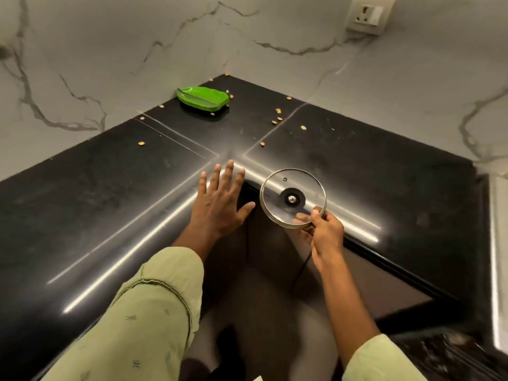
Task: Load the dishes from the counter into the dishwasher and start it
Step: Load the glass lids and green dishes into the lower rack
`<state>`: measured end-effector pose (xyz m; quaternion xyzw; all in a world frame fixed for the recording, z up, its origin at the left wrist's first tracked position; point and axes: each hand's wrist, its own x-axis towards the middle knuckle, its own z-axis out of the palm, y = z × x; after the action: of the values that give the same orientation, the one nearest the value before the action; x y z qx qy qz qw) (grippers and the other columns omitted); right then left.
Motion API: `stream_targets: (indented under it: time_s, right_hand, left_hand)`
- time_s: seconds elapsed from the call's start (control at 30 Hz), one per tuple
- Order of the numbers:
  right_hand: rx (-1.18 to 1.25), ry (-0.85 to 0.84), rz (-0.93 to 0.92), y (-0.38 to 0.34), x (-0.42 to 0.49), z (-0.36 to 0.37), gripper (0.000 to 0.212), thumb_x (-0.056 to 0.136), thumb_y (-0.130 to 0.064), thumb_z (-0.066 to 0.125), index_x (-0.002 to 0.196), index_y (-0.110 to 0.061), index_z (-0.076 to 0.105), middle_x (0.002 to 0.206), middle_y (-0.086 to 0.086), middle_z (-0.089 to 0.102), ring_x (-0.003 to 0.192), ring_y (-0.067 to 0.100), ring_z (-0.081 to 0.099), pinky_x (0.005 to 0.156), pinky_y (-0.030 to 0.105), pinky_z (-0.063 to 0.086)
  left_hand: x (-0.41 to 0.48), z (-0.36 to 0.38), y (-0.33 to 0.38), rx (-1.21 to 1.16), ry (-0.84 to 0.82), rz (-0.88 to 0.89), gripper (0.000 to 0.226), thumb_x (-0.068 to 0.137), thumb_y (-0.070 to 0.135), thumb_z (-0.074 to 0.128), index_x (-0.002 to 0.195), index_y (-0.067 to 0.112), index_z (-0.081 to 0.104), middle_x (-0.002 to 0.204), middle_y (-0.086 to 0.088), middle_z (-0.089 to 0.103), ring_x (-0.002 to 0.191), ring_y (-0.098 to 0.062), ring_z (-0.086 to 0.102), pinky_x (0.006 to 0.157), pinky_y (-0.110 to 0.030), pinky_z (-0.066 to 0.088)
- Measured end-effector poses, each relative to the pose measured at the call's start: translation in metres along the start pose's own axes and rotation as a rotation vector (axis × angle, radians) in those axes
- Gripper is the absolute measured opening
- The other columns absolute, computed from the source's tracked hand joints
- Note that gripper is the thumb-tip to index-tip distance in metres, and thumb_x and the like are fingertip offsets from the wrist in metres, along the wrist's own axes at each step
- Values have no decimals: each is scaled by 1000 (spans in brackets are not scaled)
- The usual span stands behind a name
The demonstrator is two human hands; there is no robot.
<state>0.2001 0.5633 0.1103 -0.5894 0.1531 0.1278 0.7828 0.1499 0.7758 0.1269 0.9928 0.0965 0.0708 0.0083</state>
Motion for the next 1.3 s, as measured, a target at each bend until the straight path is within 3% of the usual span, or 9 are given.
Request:
stream_targets:
  time_s: [0.27, 0.53, 0.77, 0.9, 1.3]
  right_hand:
    - [1, 22, -9, 19, -79, -88, 13, 104, -13, 44, 111, -9, 54, 89, 14, 70, 70, 19, 70, 55, 28, 54]
    - [-23, 89, -33, 44, -181, -135, 10, 104, -14, 45, 104, -14, 55, 88, 12, 71, 70, 17, 70, 49, 21, 51]
    - [-63, 225, -48, 93, -264, -175, 10, 103, -14, 46, 107, -14, 56, 87, 9, 72, 72, 15, 72, 65, 33, 55]
    - [-55, 305, -31, 120, -315, -209, 9, 103, -12, 46, 107, -13, 54, 84, 8, 70, 69, 16, 69, 62, 31, 54]
    - [-16, 506, 30, 154, -409, -330, 8, 101, -9, 49, 106, -10, 56, 84, 10, 70, 73, 20, 68, 59, 30, 56]
  left_hand:
    - [-113, -6, 64, -1, -60, 38, 83, 96, 67, 32, 159, 25, -2, 166, -7, -11, 152, -29, -8, 123, -51, -4]
    - [-200, -6, 81, -41, -123, 123, 81, 97, 66, 32, 158, 26, -3, 165, -6, -12, 152, -29, -10, 122, -51, -6]
    - [-285, 6, 88, -118, -180, 258, 80, 97, 65, 33, 159, 26, 0, 165, -4, -12, 152, -28, -10, 121, -50, -6]
    - [-336, 17, 96, -85, -290, 312, 79, 98, 65, 28, 158, 26, -4, 165, -4, -14, 152, -28, -13, 121, -51, -7]
    - [-417, 39, 193, -87, -367, 567, 77, 99, 62, 28, 159, 24, -2, 166, -7, -8, 152, -30, -8, 121, -51, -3]
